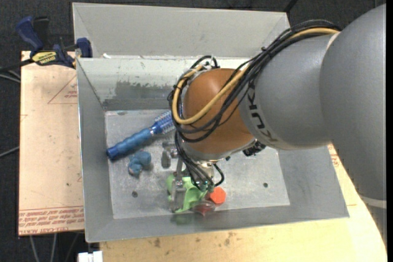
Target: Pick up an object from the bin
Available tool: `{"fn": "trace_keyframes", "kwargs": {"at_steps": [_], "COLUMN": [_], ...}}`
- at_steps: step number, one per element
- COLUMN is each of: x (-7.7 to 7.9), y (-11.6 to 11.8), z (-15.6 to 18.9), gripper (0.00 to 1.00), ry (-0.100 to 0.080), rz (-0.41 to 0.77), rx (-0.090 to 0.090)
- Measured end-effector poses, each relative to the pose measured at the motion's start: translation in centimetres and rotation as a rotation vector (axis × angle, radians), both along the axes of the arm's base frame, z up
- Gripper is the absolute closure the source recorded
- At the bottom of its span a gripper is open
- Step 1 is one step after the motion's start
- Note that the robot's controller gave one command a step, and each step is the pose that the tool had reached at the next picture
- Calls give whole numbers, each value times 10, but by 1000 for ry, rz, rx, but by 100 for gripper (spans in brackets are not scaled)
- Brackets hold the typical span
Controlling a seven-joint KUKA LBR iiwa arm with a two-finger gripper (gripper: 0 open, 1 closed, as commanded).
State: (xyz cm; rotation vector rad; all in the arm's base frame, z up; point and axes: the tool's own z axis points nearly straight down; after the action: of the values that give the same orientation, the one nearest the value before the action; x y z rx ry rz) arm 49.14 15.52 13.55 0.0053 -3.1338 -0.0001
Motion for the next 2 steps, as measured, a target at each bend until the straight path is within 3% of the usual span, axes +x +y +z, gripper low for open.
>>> {"fn": "trace_keyframes", "kwargs": {"at_steps": [1,2], "x": [18,13], "y": [-68,-23], "z": [-34,-51], "gripper": [0,0], "ry": [-5,-23], "rz": [-48,-41], "rx": [-3,9]}}
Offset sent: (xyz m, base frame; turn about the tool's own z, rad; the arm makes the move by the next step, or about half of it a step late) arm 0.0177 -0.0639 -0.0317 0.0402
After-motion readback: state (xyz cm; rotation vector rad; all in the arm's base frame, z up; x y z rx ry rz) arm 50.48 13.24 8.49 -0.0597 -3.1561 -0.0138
